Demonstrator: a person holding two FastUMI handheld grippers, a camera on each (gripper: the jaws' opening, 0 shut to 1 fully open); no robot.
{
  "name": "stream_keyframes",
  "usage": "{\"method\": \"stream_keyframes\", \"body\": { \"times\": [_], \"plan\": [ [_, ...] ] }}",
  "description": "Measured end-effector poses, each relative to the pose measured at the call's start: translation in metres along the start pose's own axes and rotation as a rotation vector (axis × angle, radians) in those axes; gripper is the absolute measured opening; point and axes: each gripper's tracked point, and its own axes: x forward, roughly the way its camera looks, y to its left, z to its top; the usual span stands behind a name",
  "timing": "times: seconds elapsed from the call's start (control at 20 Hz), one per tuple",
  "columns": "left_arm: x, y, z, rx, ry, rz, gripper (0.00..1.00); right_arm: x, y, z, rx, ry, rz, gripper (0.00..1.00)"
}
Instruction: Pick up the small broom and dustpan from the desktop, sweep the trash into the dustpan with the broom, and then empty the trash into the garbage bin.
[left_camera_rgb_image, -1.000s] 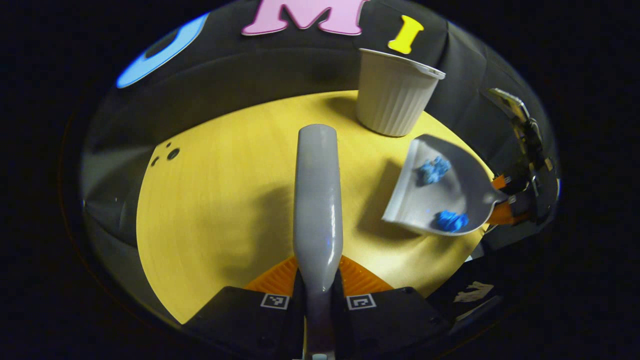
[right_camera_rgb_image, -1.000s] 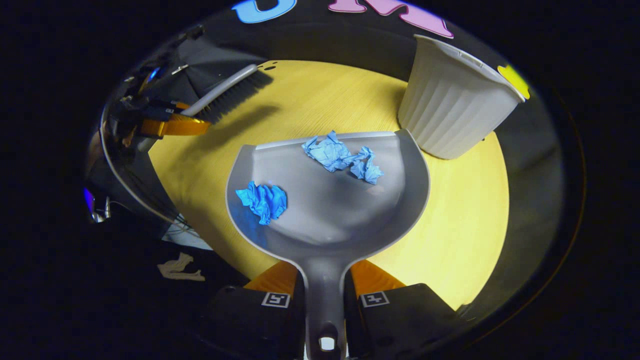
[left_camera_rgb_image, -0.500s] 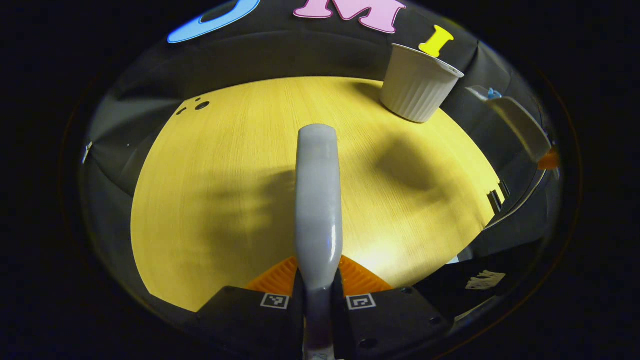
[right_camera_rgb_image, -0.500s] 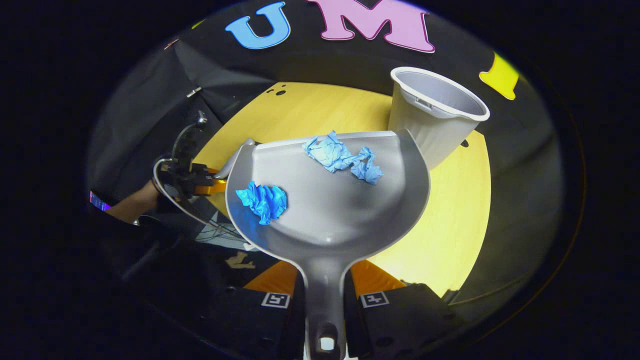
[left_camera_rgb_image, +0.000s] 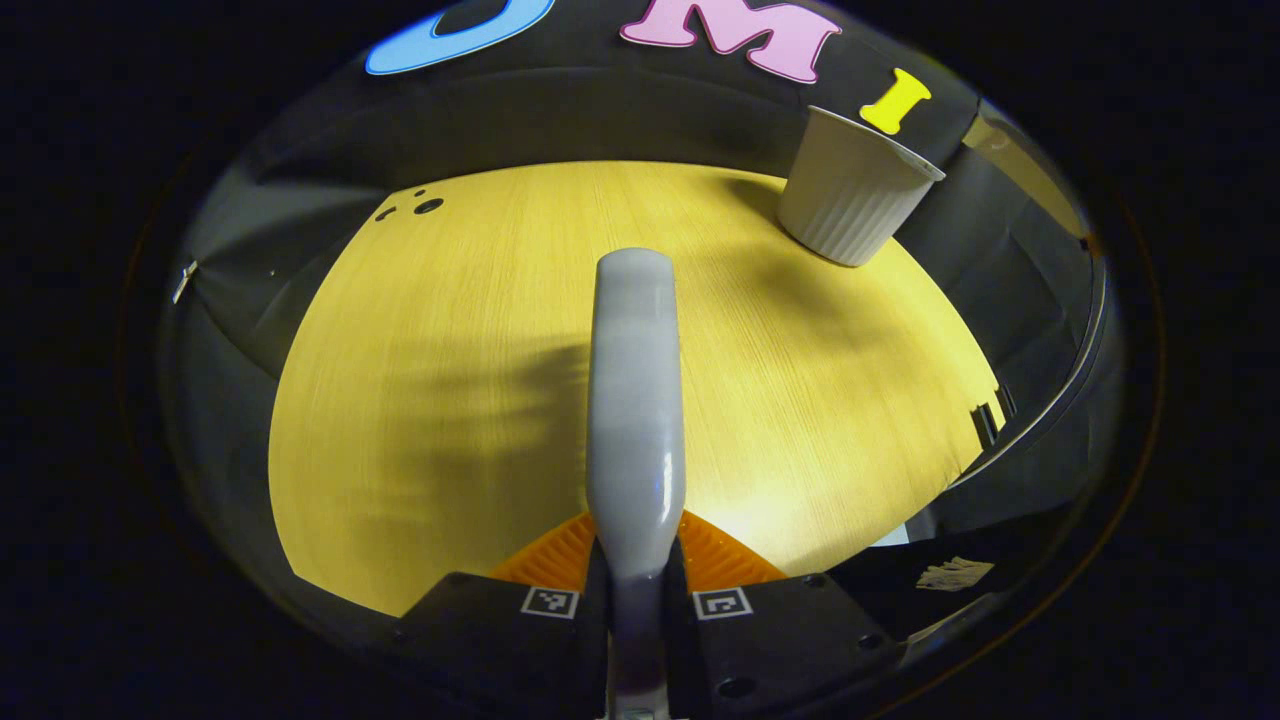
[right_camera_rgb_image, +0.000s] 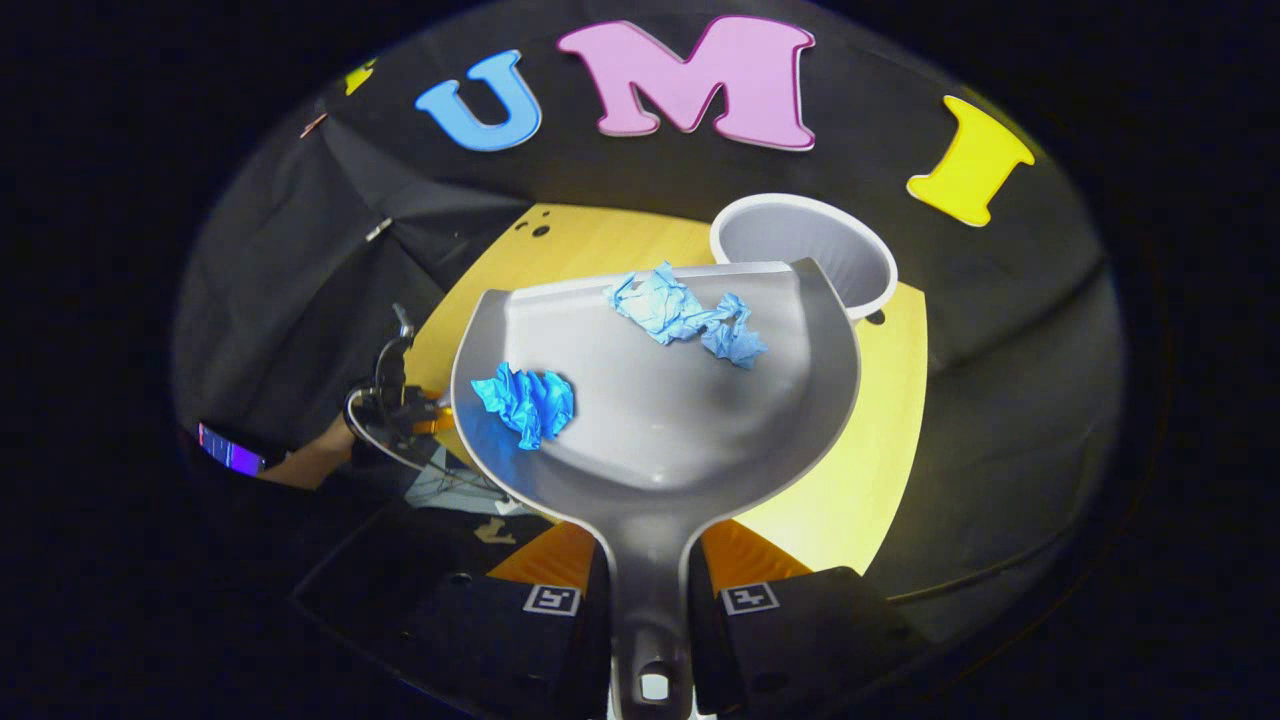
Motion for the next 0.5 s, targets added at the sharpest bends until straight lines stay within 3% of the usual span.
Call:
{"method": "stream_keyframes", "body": {
  "times": [0.1, 0.25, 0.3, 0.35, 0.4, 0.5],
  "plan": [
    [0.000, 0.001, 0.002, -0.014, -0.010, 0.008, 0.27, 0.004, -0.021, 0.024, -0.028, -0.042, -0.046, 0.36],
    [0.002, 0.007, 0.005, -0.023, -0.019, 0.033, 0.24, 0.016, -0.074, 0.068, -0.039, -0.091, -0.181, 0.36],
    [0.003, 0.007, 0.006, -0.030, -0.019, 0.040, 0.27, 0.022, -0.087, 0.078, -0.031, -0.110, -0.204, 0.36],
    [0.003, 0.007, 0.005, -0.040, -0.018, 0.044, 0.24, 0.029, -0.099, 0.087, -0.022, -0.115, -0.227, 0.36],
    [0.003, 0.007, 0.005, -0.051, -0.015, 0.047, 0.30, 0.037, -0.113, 0.094, -0.014, -0.121, -0.254, 0.36],
    [0.003, 0.005, 0.005, -0.070, -0.011, 0.051, 0.31, 0.056, -0.145, 0.105, -0.057, -0.126, -0.343, 0.36]
  ]
}}
